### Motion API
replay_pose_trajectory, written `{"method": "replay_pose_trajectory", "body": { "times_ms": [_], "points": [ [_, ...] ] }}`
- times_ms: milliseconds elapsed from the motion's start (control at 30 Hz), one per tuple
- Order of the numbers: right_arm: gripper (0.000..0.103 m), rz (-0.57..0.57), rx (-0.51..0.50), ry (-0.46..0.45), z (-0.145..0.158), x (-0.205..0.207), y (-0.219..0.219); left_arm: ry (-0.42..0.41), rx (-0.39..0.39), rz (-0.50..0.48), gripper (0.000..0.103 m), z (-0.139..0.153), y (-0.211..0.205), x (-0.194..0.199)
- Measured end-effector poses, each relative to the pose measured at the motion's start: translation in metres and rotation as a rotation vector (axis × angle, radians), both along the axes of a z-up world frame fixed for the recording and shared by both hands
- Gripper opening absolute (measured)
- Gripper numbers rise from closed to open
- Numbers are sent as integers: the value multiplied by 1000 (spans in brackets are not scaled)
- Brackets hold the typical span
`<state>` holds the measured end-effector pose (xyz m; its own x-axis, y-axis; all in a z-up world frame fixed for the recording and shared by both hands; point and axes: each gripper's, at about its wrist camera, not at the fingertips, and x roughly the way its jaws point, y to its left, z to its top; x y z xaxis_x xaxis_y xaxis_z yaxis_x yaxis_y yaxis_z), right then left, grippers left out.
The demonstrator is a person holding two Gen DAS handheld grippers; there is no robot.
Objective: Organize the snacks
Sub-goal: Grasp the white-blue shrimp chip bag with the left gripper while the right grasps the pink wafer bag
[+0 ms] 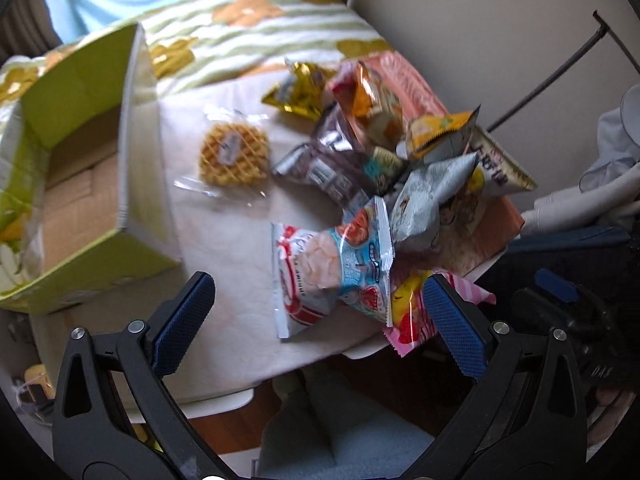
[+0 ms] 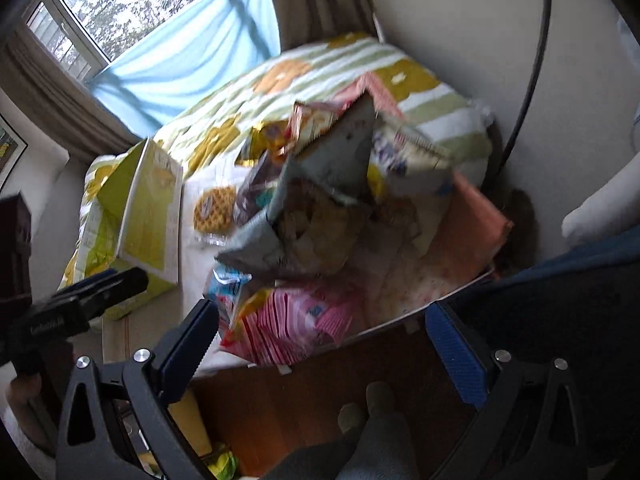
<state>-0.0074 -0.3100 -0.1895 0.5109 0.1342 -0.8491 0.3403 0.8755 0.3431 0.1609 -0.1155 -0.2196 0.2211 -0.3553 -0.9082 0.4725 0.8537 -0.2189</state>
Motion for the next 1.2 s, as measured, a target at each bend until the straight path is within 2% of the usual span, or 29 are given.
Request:
{"method": "replay_pose_trajectory", "body": {
  "times_ms": [167,333,467,633,700,800,833,900,967,1100,1200],
  "points": [
    [103,100,74,34,-37,13,0,83,25,-30,103,-31,-23,9],
    [103,191,98,69,-60,27,5,138,72,-44,103,-55,-41,13],
    [103,253,109,95,-72,37,8,171,76,-23,103,-68,-46,18],
    [103,279,127,99,-78,45,5,194,90,-1,103,-80,-45,28],
    [103,285,145,100,-81,51,3,228,77,13,103,-87,-41,31],
    [103,292,184,99,-87,55,-2,261,84,32,94,-99,-33,34],
    [103,296,199,98,-89,55,-3,272,78,33,86,-102,-31,33],
    [103,303,230,93,-92,57,-5,273,70,31,83,-105,-27,34],
    [103,305,265,94,-96,60,-6,266,58,30,75,-103,-23,35],
    [103,296,339,105,-105,62,-12,252,46,39,72,-103,-14,31],
    [103,312,329,98,-104,65,-13,256,35,56,71,-100,-2,29]
  ]
}}
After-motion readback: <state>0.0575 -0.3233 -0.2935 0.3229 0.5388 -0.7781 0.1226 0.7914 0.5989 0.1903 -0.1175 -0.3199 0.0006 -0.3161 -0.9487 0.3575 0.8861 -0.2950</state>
